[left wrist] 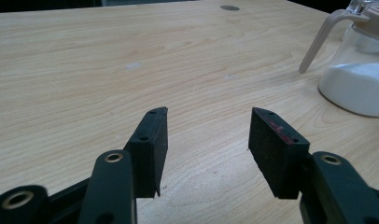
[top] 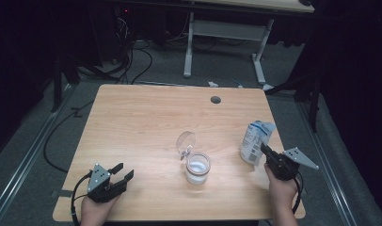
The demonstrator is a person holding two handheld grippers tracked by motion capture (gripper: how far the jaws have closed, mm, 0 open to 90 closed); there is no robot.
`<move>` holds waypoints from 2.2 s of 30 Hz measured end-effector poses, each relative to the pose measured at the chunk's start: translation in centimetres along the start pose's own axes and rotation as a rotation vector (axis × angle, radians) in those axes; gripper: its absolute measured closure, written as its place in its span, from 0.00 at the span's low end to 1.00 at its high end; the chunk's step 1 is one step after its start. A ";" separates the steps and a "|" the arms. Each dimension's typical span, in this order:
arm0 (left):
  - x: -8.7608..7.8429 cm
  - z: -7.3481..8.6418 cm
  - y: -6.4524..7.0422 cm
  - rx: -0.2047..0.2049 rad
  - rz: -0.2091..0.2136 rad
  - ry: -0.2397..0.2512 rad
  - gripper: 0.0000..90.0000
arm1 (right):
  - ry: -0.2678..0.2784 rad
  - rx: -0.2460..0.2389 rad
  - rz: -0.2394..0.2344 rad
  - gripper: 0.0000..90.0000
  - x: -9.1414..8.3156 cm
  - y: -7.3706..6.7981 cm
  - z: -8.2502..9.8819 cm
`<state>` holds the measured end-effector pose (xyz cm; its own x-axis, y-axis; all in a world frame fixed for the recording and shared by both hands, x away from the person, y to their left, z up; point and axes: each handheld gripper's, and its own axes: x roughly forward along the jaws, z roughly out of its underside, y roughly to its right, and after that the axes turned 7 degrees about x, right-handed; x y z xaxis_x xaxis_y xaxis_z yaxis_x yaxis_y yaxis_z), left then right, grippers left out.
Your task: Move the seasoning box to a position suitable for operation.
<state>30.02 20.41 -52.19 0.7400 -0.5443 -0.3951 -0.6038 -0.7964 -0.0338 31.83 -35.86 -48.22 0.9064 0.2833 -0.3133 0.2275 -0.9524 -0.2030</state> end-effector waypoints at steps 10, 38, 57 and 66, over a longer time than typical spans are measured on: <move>0.1 0.0 -0.5 -0.014 -0.009 0.002 0.51 | -0.010 -0.010 0.017 0.99 -0.5 -0.1 0.4; 0.3 0.0 -0.7 -0.012 -0.010 -0.010 0.47 | -0.043 -0.005 0.026 0.79 -0.3 -0.2 0.8; 0.6 -0.1 -0.7 -0.017 -0.012 -0.022 0.46 | -0.059 -0.002 0.045 0.57 -0.2 -0.2 0.8; 1.3 -0.3 -0.6 -0.016 -0.009 -0.027 0.46 | -0.060 -0.010 0.061 0.57 -0.9 -0.3 1.0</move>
<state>31.39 20.10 -52.39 0.7372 -0.5297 -0.4194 -0.5920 -0.8056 -0.0229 30.60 -35.74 -48.79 0.8959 0.2311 -0.3795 0.1768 -0.9690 -0.1728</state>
